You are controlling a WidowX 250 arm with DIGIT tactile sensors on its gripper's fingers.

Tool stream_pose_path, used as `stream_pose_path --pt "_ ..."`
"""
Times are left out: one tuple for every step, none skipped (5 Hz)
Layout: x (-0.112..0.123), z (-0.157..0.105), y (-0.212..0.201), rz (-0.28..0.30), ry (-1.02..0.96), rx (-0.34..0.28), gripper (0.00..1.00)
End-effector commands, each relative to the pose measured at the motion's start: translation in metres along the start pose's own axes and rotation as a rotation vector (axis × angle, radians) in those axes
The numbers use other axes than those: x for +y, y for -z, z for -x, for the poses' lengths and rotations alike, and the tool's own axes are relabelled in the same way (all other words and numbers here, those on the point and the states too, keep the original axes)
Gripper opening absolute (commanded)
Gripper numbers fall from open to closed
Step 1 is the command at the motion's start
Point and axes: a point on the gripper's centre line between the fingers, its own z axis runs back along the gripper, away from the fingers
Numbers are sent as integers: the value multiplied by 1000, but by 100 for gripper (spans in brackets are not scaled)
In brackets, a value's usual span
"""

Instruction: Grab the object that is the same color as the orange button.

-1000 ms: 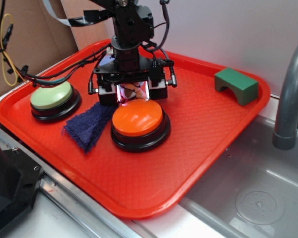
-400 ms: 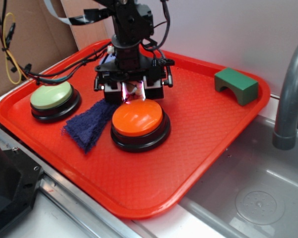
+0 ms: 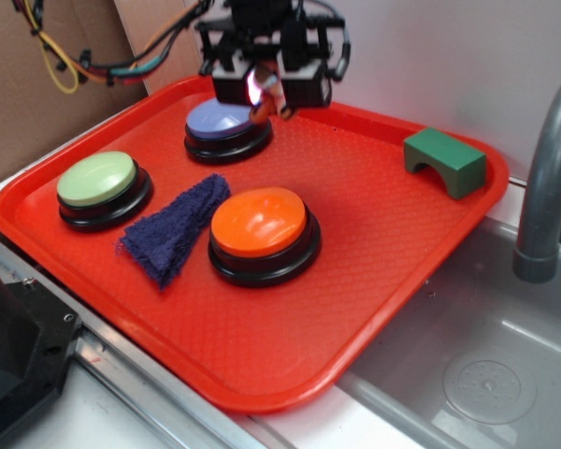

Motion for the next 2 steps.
stream_pose_path --pt "-2 -4 -107 198 134 -95 0" --pt "-2 -3 -115 192 159 -72 0"
